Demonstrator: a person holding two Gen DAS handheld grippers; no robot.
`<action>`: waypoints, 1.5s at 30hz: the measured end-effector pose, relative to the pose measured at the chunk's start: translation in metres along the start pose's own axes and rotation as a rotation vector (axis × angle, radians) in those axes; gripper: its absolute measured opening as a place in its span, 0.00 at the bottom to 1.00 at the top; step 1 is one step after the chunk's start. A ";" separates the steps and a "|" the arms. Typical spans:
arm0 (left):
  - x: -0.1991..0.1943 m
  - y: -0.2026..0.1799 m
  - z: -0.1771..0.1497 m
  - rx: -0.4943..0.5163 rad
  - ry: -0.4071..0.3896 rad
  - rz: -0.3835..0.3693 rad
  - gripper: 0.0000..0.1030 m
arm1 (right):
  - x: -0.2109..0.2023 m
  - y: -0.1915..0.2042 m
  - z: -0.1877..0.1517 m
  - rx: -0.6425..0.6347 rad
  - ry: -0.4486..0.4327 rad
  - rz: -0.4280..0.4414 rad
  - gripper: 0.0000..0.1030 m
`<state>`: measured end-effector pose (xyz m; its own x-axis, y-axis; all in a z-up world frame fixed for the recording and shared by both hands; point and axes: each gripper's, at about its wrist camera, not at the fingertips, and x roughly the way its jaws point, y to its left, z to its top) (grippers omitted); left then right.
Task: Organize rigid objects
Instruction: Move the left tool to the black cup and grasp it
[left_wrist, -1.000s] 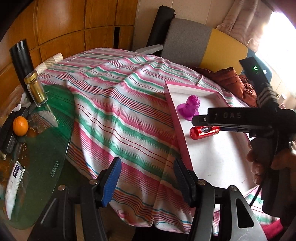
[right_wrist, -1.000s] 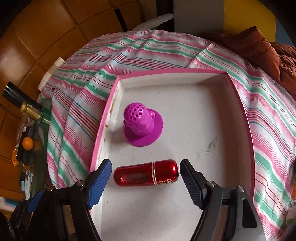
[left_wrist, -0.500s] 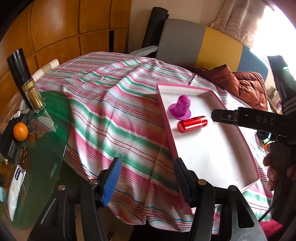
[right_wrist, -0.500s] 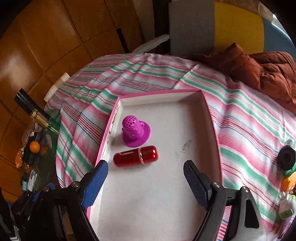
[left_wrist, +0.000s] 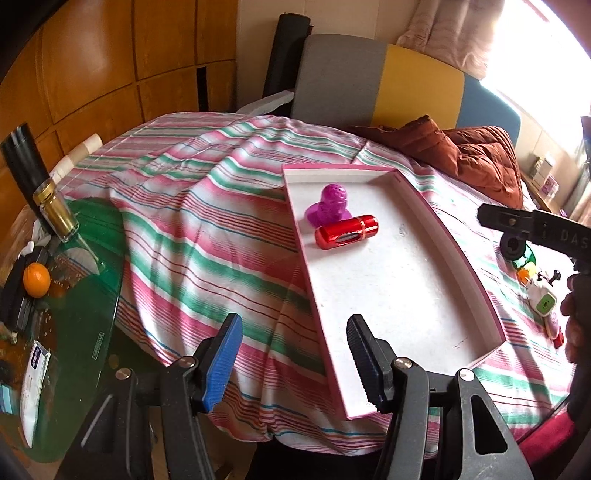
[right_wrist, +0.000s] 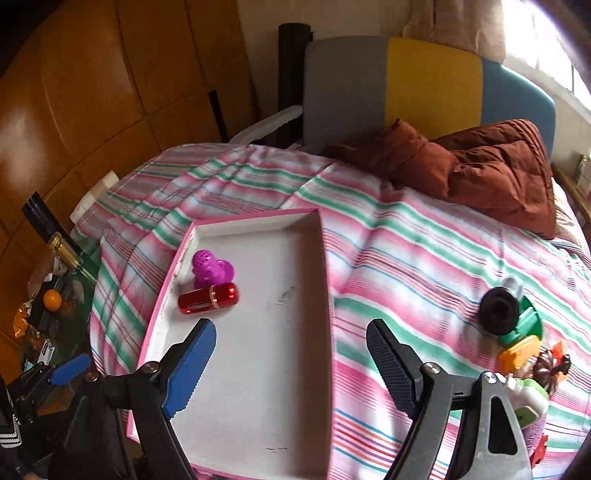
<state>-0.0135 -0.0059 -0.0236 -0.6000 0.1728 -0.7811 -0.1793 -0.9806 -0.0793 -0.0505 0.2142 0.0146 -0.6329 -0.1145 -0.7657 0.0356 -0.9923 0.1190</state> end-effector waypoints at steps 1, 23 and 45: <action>-0.001 -0.002 0.000 0.006 -0.001 -0.001 0.58 | -0.005 -0.006 -0.001 0.003 -0.007 -0.010 0.83; 0.012 -0.085 0.023 0.181 0.024 -0.117 0.58 | -0.073 -0.231 -0.036 0.390 -0.120 -0.379 0.83; 0.107 -0.307 0.110 0.427 0.132 -0.451 0.72 | -0.082 -0.303 -0.074 0.749 -0.135 -0.258 0.83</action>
<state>-0.1084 0.3243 -0.0145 -0.2967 0.5210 -0.8003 -0.7034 -0.6860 -0.1859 0.0481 0.5209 -0.0055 -0.6403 0.1682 -0.7494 -0.6224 -0.6855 0.3779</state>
